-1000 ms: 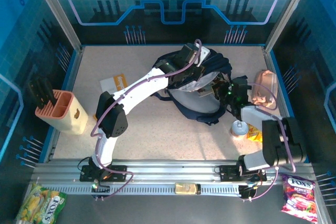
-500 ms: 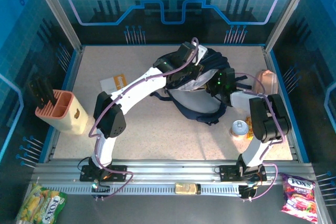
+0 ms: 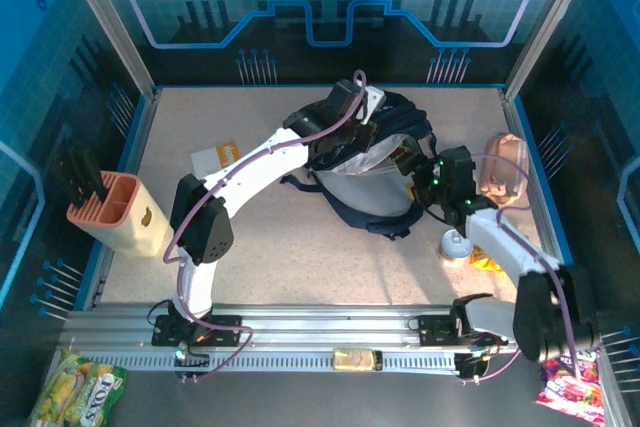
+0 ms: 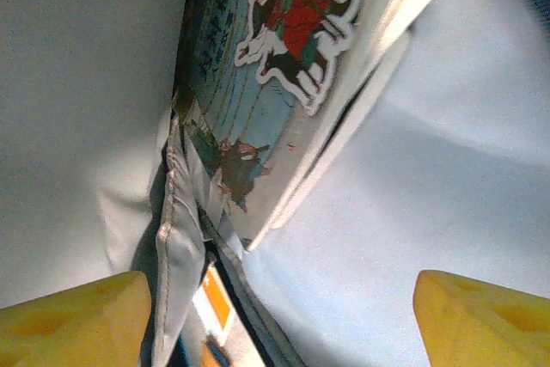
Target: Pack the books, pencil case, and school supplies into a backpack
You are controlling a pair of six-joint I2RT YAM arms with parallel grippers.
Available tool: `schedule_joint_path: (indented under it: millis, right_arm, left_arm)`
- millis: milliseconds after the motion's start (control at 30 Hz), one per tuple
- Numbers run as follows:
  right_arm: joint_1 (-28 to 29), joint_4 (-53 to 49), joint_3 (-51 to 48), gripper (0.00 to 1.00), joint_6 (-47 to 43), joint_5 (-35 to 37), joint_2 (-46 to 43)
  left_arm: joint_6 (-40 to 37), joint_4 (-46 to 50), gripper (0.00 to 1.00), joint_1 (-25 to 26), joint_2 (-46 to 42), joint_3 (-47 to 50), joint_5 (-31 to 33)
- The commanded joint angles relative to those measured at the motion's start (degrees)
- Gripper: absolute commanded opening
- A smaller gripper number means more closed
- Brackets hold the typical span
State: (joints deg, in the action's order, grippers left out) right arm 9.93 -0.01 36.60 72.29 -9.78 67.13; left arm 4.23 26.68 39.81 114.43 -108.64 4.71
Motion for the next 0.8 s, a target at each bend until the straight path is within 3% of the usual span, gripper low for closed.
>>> schedule_joint_path:
  millis: [0,167,367,467,600,767]
  right_arm:
    - [-0.3,-12.3,-3.0,0.81,-4.6,7.1,-6.8]
    - [-0.5,-20.1,-1.4,0.82,-10.1,14.0,-15.3]
    - [-0.7,-27.2,6.1,0.88,-20.7,19.6,-19.0]
    - [-0.8,-27.8,8.9,0.92,-24.3,19.9,-18.5]
    - [-0.7,-26.3,11.8,0.96,-28.2,17.0,-15.3]
    - [0.2,-24.9,13.4,1.0,-29.8,13.5,-10.1]
  left_arm:
    - [3.0,-4.8,0.07,-1.4,-4.1,1.5,-1.0]
    - [3.7,-3.4,0.2,-1.5,-4.1,4.4,-6.6]
    - [6.9,-3.8,0.51,-1.5,-10.2,12.0,-13.2]
    - [8.2,-6.3,0.69,-1.7,-15.6,18.6,-10.2]
    - [9.9,-6.6,0.89,-3.5,-21.5,26.3,-1.6]
    - [16.8,-5.4,0.99,-11.3,-26.5,35.8,5.8]
